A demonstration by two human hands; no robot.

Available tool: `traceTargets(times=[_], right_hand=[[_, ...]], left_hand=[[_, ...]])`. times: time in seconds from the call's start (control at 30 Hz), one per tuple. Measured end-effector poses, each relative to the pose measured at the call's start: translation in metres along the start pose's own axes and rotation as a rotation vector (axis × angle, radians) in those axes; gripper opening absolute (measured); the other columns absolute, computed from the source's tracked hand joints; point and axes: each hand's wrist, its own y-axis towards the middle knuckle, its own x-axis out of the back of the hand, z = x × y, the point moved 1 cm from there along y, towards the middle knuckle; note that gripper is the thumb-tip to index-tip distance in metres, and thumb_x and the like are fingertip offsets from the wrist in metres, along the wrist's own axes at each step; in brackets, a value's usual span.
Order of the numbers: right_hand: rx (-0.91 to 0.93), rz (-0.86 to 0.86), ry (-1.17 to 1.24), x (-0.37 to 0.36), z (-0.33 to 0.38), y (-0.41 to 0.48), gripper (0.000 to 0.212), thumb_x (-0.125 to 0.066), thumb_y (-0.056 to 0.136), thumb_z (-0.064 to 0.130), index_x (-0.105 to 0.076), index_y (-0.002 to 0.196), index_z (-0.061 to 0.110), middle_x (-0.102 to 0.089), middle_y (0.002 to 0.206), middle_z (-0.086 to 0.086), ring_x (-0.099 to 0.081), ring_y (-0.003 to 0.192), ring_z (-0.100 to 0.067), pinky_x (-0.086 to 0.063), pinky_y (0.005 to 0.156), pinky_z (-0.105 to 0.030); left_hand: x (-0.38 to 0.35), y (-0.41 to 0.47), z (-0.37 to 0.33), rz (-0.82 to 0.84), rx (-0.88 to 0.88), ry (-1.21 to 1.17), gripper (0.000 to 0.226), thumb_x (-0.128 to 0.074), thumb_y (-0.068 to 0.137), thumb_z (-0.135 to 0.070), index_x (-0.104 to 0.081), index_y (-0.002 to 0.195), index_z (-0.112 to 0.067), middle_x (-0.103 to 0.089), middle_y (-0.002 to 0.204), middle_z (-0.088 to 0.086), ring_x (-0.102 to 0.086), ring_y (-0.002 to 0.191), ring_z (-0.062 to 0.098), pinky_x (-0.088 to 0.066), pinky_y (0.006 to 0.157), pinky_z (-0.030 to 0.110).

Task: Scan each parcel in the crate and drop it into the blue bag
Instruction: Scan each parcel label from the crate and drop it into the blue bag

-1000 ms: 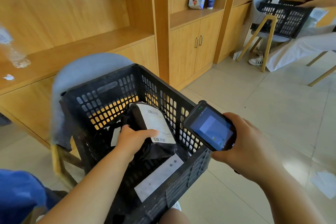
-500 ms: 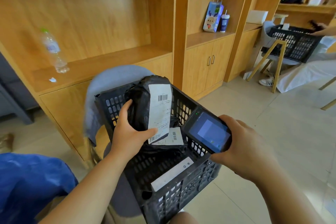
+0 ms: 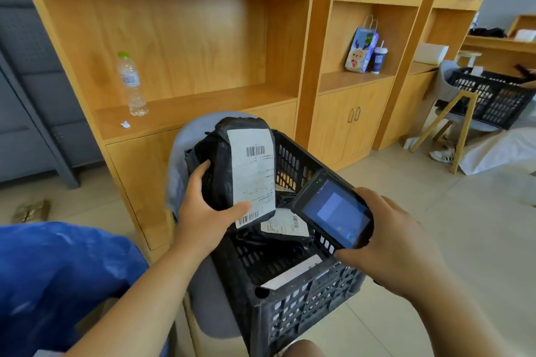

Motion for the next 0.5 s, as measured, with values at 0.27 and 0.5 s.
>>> traceTargets(times=[0.27,0.5], right_hand=[[0.146,0.065,0.032,-0.015,0.041,-0.001,0.092,-0.075,0.048,0.053,-0.030,0.128,0.038,-0.047,0.105,0.013,-0.050,0.090,-0.015,-0.051,0.069,-0.036],[0.239,0.087,0.041,-0.021,0.077,-0.008,0.094,-0.077,0.047,0.054,-0.034,0.129,0.038,-0.042,0.096,0.018,-0.050,0.081,-0.010,-0.039,0.056,-0.023]], left_hand=[[0.055,-0.030,0.011,-0.117,-0.021,0.055,0.090,-0.087,0.060,-0.026,-0.034,0.128,-0.052,-0.044,0.119,-0.039,-0.045,0.110,-0.015,-0.045,0.086,0.021],[0.102,-0.046,0.022,-0.220,0.021,0.126,0.093,-0.087,0.061,-0.022,-0.034,0.136,-0.038,-0.047,0.133,-0.014,-0.045,0.123,0.008,-0.048,0.098,0.043]])
